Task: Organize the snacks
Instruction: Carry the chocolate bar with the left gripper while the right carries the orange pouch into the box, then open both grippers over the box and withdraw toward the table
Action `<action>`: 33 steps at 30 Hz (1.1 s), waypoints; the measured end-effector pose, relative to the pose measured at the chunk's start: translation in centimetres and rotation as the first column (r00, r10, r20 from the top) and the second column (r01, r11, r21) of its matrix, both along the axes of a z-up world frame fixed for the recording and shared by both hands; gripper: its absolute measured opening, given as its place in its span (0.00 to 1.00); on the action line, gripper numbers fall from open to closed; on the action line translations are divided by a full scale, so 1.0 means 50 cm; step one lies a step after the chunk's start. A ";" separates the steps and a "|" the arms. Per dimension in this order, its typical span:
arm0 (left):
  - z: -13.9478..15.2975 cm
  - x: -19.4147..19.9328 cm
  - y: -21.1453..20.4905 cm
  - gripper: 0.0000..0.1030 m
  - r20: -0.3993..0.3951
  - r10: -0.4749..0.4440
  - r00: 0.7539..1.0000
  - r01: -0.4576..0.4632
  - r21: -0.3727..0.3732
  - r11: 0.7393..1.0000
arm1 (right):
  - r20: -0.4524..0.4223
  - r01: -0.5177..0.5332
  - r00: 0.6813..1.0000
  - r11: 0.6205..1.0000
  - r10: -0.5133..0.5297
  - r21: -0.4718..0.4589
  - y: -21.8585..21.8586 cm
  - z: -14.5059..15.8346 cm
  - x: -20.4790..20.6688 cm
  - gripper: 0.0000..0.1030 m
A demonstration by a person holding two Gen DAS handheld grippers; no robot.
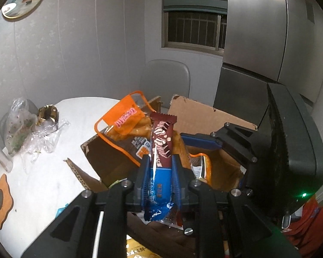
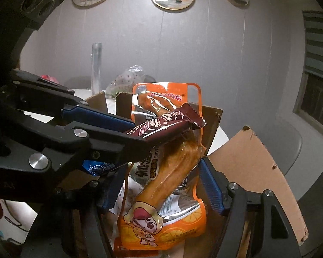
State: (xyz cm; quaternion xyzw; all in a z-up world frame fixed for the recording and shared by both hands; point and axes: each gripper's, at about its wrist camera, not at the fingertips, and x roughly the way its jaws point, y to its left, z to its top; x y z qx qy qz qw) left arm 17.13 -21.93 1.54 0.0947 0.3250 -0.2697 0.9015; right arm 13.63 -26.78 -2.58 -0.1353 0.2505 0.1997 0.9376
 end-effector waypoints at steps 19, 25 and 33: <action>-0.005 -0.001 -0.014 0.49 0.034 0.008 0.999 -0.009 0.020 1.000 | -0.058 -0.011 0.998 0.999 0.008 -0.044 0.009 -0.002 0.015 0.69; 0.007 -0.021 -0.014 0.60 0.054 0.002 0.999 -0.002 0.012 1.000 | -0.057 -0.013 0.998 0.998 0.009 -0.069 -0.002 0.018 -0.012 0.73; 0.050 -0.089 0.027 0.68 0.128 0.030 0.991 -0.028 -0.018 0.999 | -0.010 0.001 1.000 0.999 -0.001 -0.042 -0.024 0.070 -0.095 0.74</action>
